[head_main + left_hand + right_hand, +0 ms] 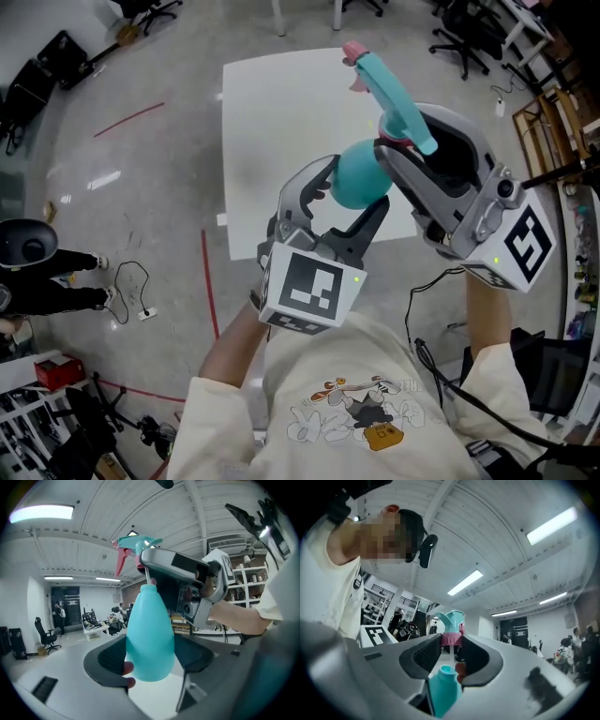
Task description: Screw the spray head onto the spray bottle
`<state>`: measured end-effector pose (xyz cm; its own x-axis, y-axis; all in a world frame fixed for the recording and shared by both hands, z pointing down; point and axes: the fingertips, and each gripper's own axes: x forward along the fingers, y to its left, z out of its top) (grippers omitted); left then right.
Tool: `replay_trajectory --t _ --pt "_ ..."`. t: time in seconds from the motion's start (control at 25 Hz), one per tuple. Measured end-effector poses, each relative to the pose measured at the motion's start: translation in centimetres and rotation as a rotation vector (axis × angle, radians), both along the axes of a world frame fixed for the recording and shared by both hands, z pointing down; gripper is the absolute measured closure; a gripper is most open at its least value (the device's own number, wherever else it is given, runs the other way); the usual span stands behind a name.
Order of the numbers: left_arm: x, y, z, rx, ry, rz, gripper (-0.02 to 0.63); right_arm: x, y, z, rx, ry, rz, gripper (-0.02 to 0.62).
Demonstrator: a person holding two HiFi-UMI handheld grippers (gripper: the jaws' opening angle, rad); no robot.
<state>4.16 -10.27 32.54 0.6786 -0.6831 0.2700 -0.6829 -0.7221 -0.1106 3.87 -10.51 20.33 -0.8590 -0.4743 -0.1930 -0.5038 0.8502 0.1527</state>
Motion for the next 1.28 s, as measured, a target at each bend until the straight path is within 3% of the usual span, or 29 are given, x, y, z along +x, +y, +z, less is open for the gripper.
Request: replay_trajectory --t 0.28,0.52,0.72,0.92,1.2,1.28 --pt "-0.2 -1.3 -1.6 0.071 0.023 -0.063 0.282 -0.4 -0.7 0.6 0.098 0.159 0.190 0.457" --pt "0.0 -1.6 0.2 0.126 -0.010 -0.119 0.282 0.4 -1.3 3.2 -0.001 0.140 0.214 0.457" --pt "-1.4 -1.7 3.1 0.093 -0.025 -0.128 0.282 -0.8 -1.4 6.6 -0.074 0.144 0.206 0.457" --pt "-1.8 -4.0 10.2 0.011 -0.076 -0.138 0.282 -1.2 -4.0 13.8 -0.198 0.154 0.206 0.457" --pt "-1.0 -6.7 25.1 -0.062 -0.126 -0.134 0.282 -0.5 -7.4 29.0 -0.381 0.180 0.238 0.457" --pt "-0.5 -6.6 29.5 -0.116 -0.136 -0.136 0.282 -0.6 -7.3 33.4 -0.451 0.195 0.242 0.457"
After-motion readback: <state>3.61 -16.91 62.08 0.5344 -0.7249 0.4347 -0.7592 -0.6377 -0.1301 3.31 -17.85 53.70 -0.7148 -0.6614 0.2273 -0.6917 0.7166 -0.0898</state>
